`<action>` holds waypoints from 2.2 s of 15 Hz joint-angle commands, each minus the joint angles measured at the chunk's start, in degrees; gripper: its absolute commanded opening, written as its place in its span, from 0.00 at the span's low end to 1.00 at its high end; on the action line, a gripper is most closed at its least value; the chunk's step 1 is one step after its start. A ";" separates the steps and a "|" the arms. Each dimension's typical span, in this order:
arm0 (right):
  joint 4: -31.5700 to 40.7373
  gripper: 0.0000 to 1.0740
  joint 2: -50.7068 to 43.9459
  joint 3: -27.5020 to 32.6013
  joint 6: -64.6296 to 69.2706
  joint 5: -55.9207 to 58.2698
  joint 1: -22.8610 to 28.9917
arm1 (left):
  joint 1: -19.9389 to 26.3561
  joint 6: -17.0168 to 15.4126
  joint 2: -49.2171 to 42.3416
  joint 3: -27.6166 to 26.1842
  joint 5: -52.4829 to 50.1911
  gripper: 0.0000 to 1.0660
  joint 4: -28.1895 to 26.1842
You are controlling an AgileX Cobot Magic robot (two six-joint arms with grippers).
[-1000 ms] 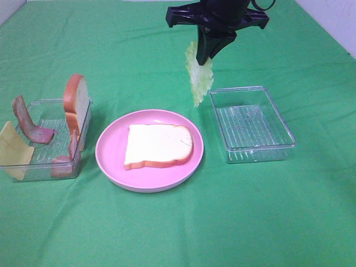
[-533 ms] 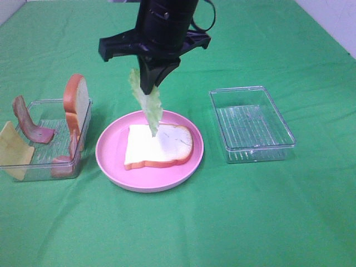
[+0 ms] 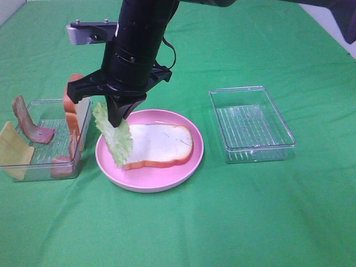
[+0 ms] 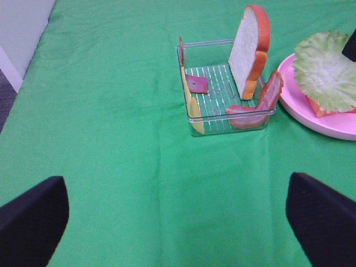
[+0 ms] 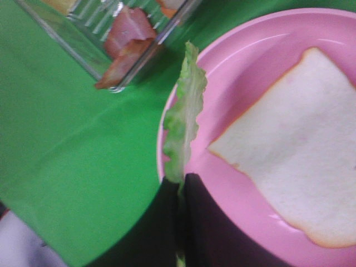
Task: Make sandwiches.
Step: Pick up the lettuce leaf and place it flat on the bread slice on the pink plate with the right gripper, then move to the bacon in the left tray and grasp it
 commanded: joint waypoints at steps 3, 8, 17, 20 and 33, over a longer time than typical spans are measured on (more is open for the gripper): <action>-11.57 0.00 3.15 0.11 1.72 -0.92 -0.17 | 0.06 -0.23 -0.80 0.06 -0.23 0.94 -0.46; -16.50 0.00 5.10 0.11 5.67 -0.80 -0.17 | 0.06 -0.23 -0.80 0.06 -0.23 0.94 -0.46; -22.12 0.00 6.30 0.11 11.00 1.83 -0.11 | 0.06 -0.23 -0.80 0.06 -0.23 0.94 -0.46; -20.68 0.28 6.30 0.11 11.00 1.72 -0.11 | 0.06 -0.23 -0.80 0.06 -0.23 0.94 -0.46; -26.53 0.86 1.03 0.06 9.85 8.37 -0.11 | 0.06 -0.23 -0.80 0.06 -0.23 0.94 -0.46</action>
